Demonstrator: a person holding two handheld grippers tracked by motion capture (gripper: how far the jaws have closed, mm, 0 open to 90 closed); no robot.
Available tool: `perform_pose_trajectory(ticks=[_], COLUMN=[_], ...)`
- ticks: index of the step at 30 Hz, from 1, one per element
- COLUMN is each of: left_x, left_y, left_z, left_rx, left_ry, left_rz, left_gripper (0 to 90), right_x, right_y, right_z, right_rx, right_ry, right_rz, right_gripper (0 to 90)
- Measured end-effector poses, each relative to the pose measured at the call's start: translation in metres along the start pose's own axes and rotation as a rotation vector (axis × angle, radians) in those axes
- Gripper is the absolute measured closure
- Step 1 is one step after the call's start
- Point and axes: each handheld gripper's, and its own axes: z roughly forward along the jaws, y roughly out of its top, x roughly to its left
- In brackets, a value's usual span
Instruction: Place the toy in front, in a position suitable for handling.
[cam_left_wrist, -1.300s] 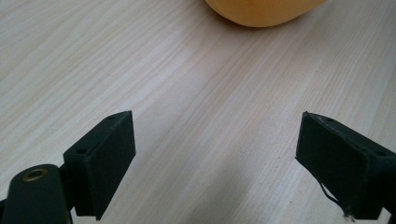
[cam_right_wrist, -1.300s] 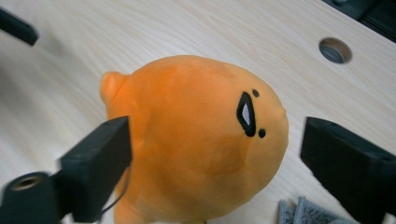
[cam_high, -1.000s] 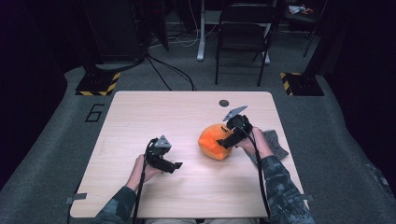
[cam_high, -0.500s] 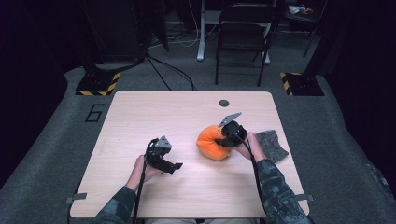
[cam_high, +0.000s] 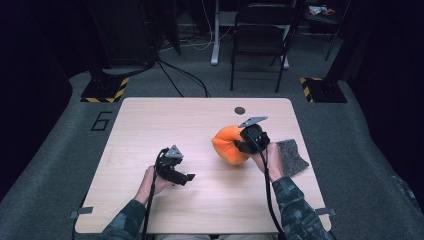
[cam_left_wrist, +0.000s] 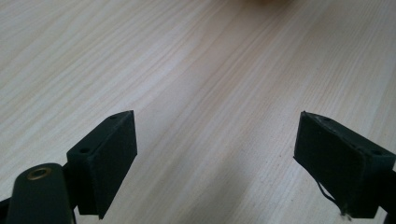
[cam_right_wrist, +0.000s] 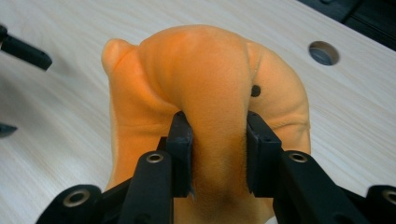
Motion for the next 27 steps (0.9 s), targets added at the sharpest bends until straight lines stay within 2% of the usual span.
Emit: perform_pose_trajectory(ticks=[3,7,9,13,17,20,22,24,27], left_x=[0.000,0.000,0.000,0.000,0.001,0.000,0.000,0.001,0.001], left_y=[0.000,0.000,0.000,0.000,0.000,0.000,0.000,0.000,0.000], left_z=[0.000,0.000,0.001,0.000,0.001,0.001,0.002,0.001,0.001], left_rx=[0.002,0.007,0.004,0.005,0.004,0.005,0.006,0.007,0.010], left_ry=[0.002,-0.004,0.006,0.002,0.004,0.001,0.000,-0.001,0.001], left_rz=[0.001,-0.004,-0.001,-0.002,0.008,0.004,0.003,0.004,0.004], left_gripper=[12.8,12.8,12.8,12.8,12.7,12.8,12.8,12.8,12.7], right_x=[0.001,0.004,0.005,0.004,0.004,0.005,0.007,0.008,0.009], right_y=[0.002,0.000,-0.002,-0.008,-0.013,-0.020,-0.024,-0.027,-0.024], right_z=[-0.005,-0.006,-0.002,0.006,0.016,0.028,0.038,0.042,0.040], right_rx=[-0.011,-0.018,-0.006,-0.008,0.011,0.023,0.057,0.041,0.038], right_ry=[-0.026,-0.046,-0.058,-0.075,-0.100,-0.107,-0.111,-0.116,-0.116], right_rz=[0.054,0.095,0.122,0.187,0.222,0.238,0.234,0.229,0.218], right_gripper=[66.7,65.8,65.0,63.0,61.5,59.7,57.8,55.1,40.0])
